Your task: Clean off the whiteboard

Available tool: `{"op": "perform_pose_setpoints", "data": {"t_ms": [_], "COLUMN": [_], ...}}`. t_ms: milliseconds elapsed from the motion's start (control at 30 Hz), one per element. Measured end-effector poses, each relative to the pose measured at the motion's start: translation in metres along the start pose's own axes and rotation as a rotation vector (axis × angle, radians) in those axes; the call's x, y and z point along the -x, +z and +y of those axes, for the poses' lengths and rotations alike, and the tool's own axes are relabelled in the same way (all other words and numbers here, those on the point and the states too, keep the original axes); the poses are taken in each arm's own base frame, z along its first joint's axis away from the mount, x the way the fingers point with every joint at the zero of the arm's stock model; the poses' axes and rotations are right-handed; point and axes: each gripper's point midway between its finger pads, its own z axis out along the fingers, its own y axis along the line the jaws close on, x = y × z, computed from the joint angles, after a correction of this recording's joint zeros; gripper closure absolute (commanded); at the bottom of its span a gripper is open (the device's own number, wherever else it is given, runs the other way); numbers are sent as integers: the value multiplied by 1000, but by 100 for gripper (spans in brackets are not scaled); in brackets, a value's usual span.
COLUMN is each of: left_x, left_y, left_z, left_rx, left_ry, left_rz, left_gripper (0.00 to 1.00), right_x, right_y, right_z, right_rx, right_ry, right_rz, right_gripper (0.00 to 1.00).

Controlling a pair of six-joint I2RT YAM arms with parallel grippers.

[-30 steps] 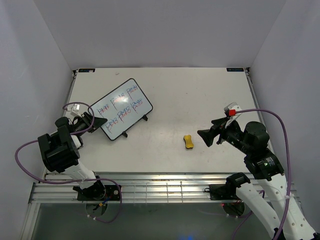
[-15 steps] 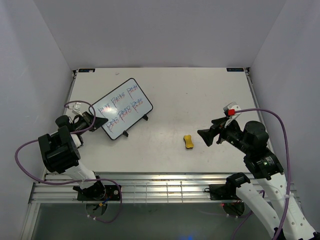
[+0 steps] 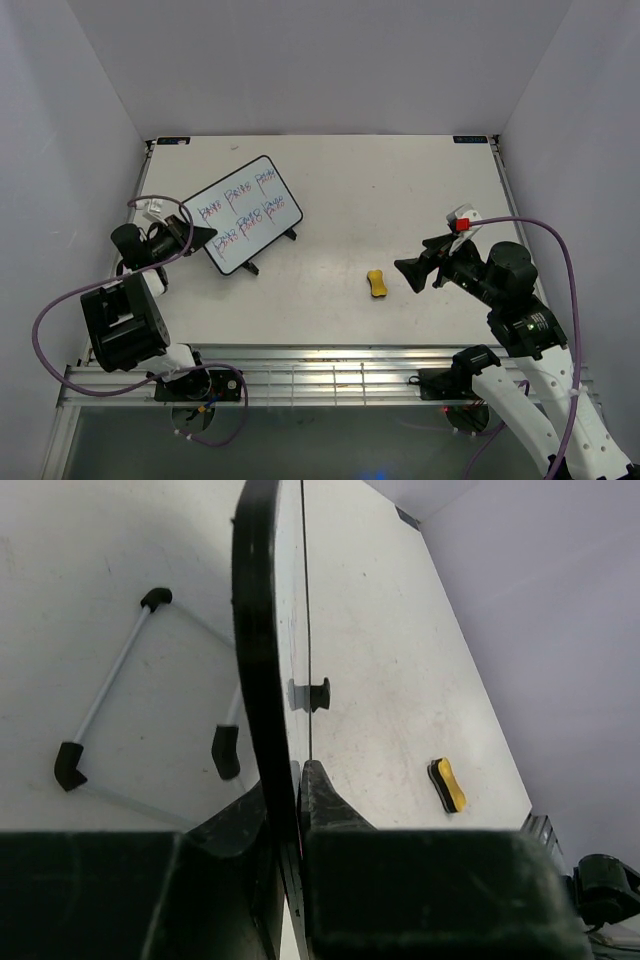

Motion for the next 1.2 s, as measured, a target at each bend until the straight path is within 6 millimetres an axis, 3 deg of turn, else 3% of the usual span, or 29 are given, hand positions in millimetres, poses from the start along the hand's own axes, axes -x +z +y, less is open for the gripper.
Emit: {"op": "perform_pose_setpoints", "data": {"t_ms": [333,500,600,700,767,800,833,1033,1133,1200], "left_x": [35,47,47,37,22,14,7,-32,-48,-58], "left_y": [9,18,25,24,17,11,5,-37,-56,-65], "left_z": [-48,-99,-139,-175,-188,-191,-191,-180,-183,-186], "left_rx": [-59,-143,-198,-223,-208,-191,-165,34,78,90], "left_ry": [111,158,159,154,132,115,99,39,23,0], "left_rz": [-85,-101,-68,-23,15,35,54,107,122,147], "left_gripper": [100,100,100,100,100,100,100,100,100,100], "right_x": [-5,-14,-29,-49,-61,-67,-74,-138,-163,-168], "right_y": [10,24,36,44,46,47,50,72,80,88], "right_z": [1,-26,-36,-42,-48,-51,-54,-66,-61,-51], "right_rx": [19,-133,-182,-215,-249,-267,-282,-343,-364,-352], "right_ry": [42,168,237,284,304,315,323,355,336,302], "right_rz": [28,67,126,185,222,243,268,518,643,689], "right_gripper": [10,10,10,10,9,2,0,19,22,24]}}
